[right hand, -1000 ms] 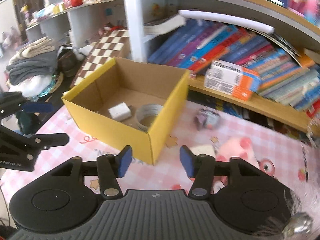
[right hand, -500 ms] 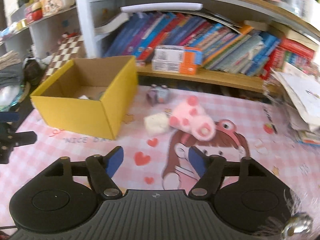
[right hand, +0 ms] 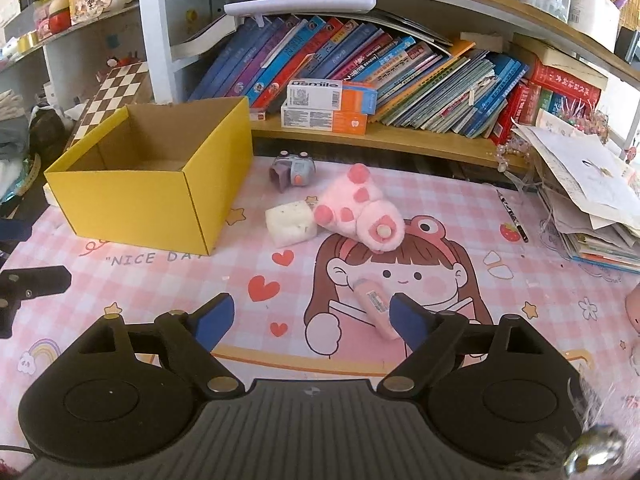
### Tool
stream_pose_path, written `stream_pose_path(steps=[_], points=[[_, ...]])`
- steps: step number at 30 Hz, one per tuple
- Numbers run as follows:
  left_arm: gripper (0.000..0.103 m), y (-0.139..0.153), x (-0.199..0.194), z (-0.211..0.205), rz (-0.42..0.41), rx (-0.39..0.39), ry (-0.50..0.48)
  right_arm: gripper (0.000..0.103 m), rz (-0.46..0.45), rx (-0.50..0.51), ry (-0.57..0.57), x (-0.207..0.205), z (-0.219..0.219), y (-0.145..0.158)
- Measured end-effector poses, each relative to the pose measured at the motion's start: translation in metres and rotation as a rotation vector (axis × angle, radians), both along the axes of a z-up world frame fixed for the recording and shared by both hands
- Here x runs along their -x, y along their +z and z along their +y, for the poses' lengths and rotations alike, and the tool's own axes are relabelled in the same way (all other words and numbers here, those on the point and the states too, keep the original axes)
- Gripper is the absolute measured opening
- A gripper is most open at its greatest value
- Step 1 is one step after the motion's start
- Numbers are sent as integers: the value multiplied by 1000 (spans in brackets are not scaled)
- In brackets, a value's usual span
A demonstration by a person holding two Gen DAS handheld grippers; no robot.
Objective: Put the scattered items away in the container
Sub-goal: 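Lift both grippers out of the box and move toward the desk items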
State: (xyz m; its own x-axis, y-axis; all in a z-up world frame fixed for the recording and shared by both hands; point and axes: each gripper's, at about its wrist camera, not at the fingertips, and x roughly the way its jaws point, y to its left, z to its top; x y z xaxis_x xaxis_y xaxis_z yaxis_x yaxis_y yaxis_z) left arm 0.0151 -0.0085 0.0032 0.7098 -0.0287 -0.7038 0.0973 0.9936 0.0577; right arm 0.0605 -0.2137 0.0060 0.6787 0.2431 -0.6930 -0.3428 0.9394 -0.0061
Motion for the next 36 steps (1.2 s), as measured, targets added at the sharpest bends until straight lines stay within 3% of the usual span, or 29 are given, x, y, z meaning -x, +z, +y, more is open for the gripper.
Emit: stream_pose_path(steps=[4,16,36], points=[[87,-4,-1,-7,34,29,-39,86,15,0,-19,1,-4,-2],[96,-9,-6,-32,56,11,-100,89,45,-7,-46,2,-21,-9],[97,-18,-29,-65,81,10,-163,89,65,-25,-90,-13,-47,-18]])
